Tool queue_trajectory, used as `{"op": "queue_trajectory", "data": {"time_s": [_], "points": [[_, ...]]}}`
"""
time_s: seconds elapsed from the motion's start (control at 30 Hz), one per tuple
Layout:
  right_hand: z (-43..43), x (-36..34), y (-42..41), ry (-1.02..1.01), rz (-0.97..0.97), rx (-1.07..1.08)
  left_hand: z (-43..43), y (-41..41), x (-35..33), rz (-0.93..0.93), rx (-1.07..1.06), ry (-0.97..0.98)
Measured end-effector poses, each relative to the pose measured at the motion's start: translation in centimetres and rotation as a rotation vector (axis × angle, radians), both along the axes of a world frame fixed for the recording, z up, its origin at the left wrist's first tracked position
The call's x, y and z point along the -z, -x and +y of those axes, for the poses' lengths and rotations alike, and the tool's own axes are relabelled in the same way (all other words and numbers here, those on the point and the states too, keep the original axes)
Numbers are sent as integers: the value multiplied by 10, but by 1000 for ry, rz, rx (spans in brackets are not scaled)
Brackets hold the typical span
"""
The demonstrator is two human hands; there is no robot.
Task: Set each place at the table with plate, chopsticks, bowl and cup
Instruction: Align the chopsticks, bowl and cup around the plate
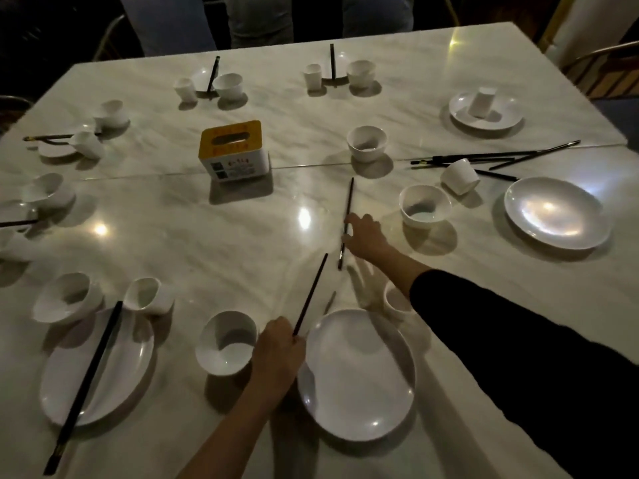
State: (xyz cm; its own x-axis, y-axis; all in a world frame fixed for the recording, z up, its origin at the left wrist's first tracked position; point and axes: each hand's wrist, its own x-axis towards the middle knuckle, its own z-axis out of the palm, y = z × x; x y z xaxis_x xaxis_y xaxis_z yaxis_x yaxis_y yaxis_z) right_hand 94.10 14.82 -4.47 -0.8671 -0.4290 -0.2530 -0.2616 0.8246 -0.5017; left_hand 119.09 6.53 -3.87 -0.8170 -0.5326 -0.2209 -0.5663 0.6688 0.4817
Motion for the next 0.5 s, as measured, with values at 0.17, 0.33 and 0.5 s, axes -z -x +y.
{"op": "queue_trajectory", "data": {"time_s": [0.17, 0.33, 0.5], "points": [[-42, 20, 23, -208, 23, -93, -4, 29, -1, -37, 25, -101], [-48, 37, 5, -260, 222, 47, -6, 49, 4, -86, 4, -296], [-36, 19, 10, -25, 13, 195, -12, 47, -7, -97, 12, -526]]}}
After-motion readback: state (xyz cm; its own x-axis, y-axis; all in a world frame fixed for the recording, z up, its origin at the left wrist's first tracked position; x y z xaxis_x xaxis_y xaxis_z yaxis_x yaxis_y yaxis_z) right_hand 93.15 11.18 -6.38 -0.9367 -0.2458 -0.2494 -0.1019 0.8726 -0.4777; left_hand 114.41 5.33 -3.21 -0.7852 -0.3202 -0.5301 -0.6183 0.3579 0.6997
